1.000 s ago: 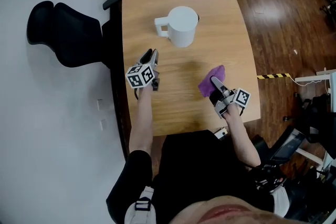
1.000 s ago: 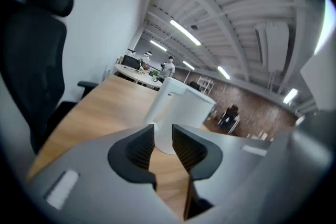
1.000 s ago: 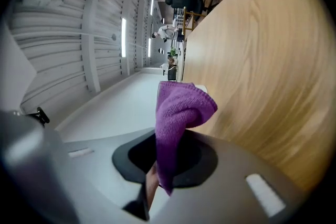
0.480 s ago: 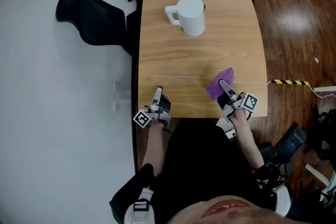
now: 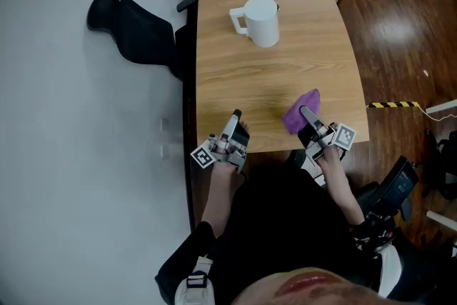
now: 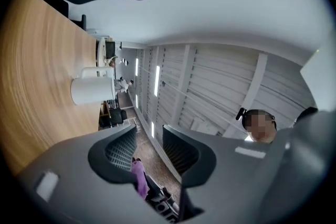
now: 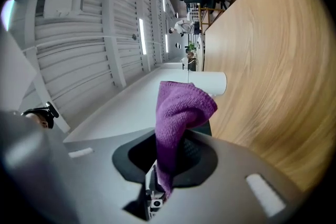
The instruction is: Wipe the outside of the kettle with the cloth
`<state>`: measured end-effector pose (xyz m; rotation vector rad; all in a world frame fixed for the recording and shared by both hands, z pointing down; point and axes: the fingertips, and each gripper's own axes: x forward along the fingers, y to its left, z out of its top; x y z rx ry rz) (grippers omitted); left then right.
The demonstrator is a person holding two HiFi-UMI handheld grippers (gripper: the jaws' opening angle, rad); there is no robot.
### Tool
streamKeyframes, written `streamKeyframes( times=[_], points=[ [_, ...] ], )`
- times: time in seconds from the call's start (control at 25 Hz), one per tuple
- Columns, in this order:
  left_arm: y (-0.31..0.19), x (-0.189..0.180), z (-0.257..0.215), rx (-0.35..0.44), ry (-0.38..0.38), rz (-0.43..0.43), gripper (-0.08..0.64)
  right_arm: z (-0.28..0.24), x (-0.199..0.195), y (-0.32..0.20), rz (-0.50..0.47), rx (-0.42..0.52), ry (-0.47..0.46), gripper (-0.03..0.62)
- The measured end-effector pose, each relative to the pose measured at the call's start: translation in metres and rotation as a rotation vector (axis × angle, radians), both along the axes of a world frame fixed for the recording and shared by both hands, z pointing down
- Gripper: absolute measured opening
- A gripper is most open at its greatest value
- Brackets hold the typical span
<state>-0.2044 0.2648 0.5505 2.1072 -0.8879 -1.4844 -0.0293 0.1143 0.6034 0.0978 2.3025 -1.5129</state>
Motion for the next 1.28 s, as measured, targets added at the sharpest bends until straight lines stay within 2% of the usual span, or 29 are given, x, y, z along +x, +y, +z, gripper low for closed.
streamKeyframes(
  times=[0.16,0.2,0.28,0.4,0.48,0.56,0.68,0.8,0.88,0.92,1.04,1.16,1.28],
  points=[
    [0.017,0.032,-0.02,0.022,0.008,0.114,0.003,-0.03,0.001,0.045,0.004,-0.055,0.001,0.046],
    [0.018,0.03,-0.027,0.051,0.02,0.143,0.024,-0.04,-0.01,0.055,-0.003,-0.064,-0.007,0.046],
    [0.017,0.021,-0.032,0.105,0.03,0.2,0.004,-0.059,-0.041,0.072,-0.03,-0.057,-0.031,0.046],
    [-0.001,0.029,-0.048,0.121,-0.019,0.285,0.002,-0.084,-0.07,0.081,-0.053,-0.035,-0.043,0.047],
    [-0.015,0.044,-0.06,0.096,-0.073,0.331,0.059,-0.093,-0.074,0.081,-0.055,-0.038,-0.027,0.046],
    [-0.023,0.051,-0.049,0.031,-0.127,0.337,0.064,-0.1,-0.073,0.085,-0.067,-0.045,-0.022,0.046],
    [-0.011,0.051,-0.023,-0.037,-0.184,0.309,0.066,-0.105,-0.072,0.112,-0.128,-0.049,-0.091,0.046],
    [0.019,0.069,-0.026,0.035,-0.222,0.393,0.063,-0.115,-0.074,0.141,-0.2,0.023,-0.114,0.046],
    [0.035,0.087,-0.039,0.09,-0.271,0.43,0.058,-0.125,-0.073,0.155,-0.221,0.103,-0.072,0.046],
    [0.043,0.097,-0.041,0.101,-0.3,0.435,0.025,-0.125,-0.068,0.161,-0.221,0.127,-0.044,0.046],
    [0.051,0.126,-0.032,0.123,-0.361,0.474,0.003,-0.11,-0.052,0.158,-0.205,0.151,0.018,0.048],
    [0.035,0.121,-0.03,0.149,-0.335,0.499,0.002,-0.106,-0.059,0.139,-0.208,0.162,0.013,0.048],
    [0.018,0.113,-0.024,0.094,-0.335,0.45,0.009,-0.112,-0.066,0.134,-0.254,0.143,-0.028,0.048]
  ],
)
